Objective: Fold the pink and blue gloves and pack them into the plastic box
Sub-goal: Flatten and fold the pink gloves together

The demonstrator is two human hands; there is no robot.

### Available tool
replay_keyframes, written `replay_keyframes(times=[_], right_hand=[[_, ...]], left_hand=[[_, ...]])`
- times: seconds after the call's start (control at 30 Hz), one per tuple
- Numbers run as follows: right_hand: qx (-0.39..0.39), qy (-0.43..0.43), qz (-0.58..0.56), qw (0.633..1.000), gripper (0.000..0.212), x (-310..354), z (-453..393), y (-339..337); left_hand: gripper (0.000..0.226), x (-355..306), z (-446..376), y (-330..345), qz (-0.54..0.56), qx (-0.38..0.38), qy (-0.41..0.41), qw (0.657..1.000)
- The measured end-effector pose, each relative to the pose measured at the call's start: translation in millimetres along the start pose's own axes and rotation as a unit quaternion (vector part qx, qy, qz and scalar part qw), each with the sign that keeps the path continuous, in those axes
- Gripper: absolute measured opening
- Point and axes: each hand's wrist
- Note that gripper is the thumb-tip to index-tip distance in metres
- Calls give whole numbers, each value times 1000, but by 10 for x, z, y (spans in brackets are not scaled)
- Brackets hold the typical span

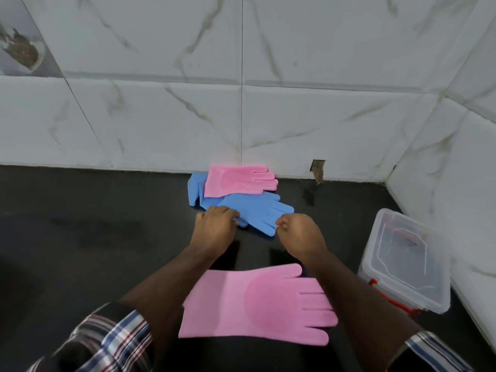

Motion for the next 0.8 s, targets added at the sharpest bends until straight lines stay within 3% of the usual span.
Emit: replay_keyframes(times=[0.27, 0.5, 0.57, 0.63, 0.7, 0.8], right_hand=[[-13, 63, -105, 992, 19, -39, -612, 161], [-38, 79, -176, 980, 12, -195, -727, 324], [-51, 84, -199, 975, 11, -231, -739, 323], [-66, 96, -231, 966, 9, -239, -737, 295], [-78, 105, -258, 957, 8, -227, -728, 251], [-87, 111, -298, 944, 6, -166, -691, 153]], left_hand=[[30, -96, -1026, 250, -102, 33, 26, 994], [25, -63, -1462, 471, -122, 33, 35, 991], [24, -61, -1535, 397, -67, -3, 17, 998], [21, -87, -1592, 233, 75, -49, -31, 995], [17, -114, -1640, -1, 210, -86, -87, 970], [12, -149, -1648, -403, 307, -146, -106, 934]])
Point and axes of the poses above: each hand's wrist, its own z-axis away from the middle knuckle, its own y-axis out of the palm, x = y × z, and after that the axes turned 1 degree about -x, right-handed
